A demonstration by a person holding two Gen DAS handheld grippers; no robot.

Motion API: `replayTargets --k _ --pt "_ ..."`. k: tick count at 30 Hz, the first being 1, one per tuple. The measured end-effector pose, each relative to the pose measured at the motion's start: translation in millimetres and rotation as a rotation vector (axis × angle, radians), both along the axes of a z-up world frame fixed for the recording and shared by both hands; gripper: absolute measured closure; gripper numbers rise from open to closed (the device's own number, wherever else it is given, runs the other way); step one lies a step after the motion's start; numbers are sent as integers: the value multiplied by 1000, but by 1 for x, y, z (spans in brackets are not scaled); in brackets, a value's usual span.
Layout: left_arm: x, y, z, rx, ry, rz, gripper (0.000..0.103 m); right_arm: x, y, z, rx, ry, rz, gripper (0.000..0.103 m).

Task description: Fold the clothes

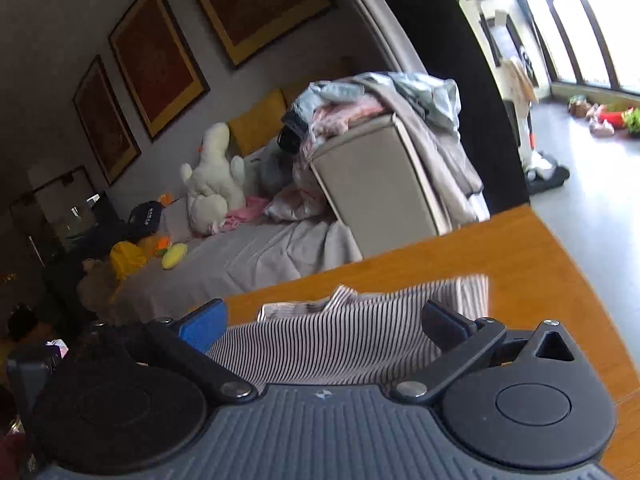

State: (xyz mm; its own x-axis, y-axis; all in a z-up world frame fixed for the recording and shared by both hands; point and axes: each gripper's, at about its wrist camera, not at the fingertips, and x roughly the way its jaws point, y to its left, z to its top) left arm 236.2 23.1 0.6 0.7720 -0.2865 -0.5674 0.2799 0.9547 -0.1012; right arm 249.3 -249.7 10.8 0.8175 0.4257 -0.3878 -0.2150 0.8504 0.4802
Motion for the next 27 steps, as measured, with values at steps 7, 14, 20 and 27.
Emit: replayTargets --k 7,14,20,27 --pt "-3 5 -1 -28 -4 -3 0 3 -8 -20 75 -9 -7 0" --pt "-2 5 -1 -32 -2 -2 0 -1 -5 -20 51 -9 -3 0" --pt "-2 3 0 -7 14 -10 0 5 -8 -21 78 17 116 0" --pt "4 -4 1 139 12 -31 0 6 -6 -20 94 29 186 0"
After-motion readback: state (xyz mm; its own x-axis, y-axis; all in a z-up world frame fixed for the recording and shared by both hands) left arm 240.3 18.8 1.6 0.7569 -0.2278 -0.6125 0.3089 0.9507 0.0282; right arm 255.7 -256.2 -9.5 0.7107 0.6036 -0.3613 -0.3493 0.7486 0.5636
